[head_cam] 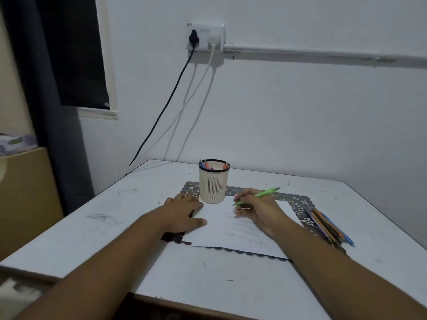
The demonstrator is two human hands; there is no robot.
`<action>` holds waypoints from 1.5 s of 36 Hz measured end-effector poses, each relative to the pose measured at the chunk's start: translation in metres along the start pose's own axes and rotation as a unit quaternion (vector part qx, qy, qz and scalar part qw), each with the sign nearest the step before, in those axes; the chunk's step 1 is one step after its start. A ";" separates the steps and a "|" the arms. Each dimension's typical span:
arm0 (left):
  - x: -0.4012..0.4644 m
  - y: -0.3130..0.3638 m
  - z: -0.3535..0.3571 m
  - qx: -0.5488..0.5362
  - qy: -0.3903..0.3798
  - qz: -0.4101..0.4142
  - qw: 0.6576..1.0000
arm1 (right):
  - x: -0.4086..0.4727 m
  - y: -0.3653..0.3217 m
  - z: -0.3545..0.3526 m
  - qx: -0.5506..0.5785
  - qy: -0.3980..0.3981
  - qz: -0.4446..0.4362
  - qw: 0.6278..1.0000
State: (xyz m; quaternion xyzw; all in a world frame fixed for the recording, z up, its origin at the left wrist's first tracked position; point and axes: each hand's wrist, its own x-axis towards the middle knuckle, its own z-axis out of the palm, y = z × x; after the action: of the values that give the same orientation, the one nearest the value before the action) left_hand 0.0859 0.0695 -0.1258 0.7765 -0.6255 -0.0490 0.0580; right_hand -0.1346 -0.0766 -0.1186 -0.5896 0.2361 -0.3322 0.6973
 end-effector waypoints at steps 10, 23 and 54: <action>0.006 -0.028 0.013 -0.026 0.058 0.057 0.996 | 0.020 0.007 0.033 -0.080 -0.061 0.044 0.994; 0.020 -0.042 0.014 -0.017 0.077 0.112 0.991 | 0.032 0.016 0.031 -0.110 -0.063 0.046 0.991; 0.028 -0.055 0.018 -0.056 0.087 0.137 0.985 | 0.027 0.026 0.063 -0.162 -0.093 -0.008 0.982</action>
State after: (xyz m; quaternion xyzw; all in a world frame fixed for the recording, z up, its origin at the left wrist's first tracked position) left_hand 0.1425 0.0530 -0.1515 0.6800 -0.7151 -0.0079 0.1619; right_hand -0.0660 -0.0528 -0.1305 -0.7247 0.2163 -0.2392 0.6090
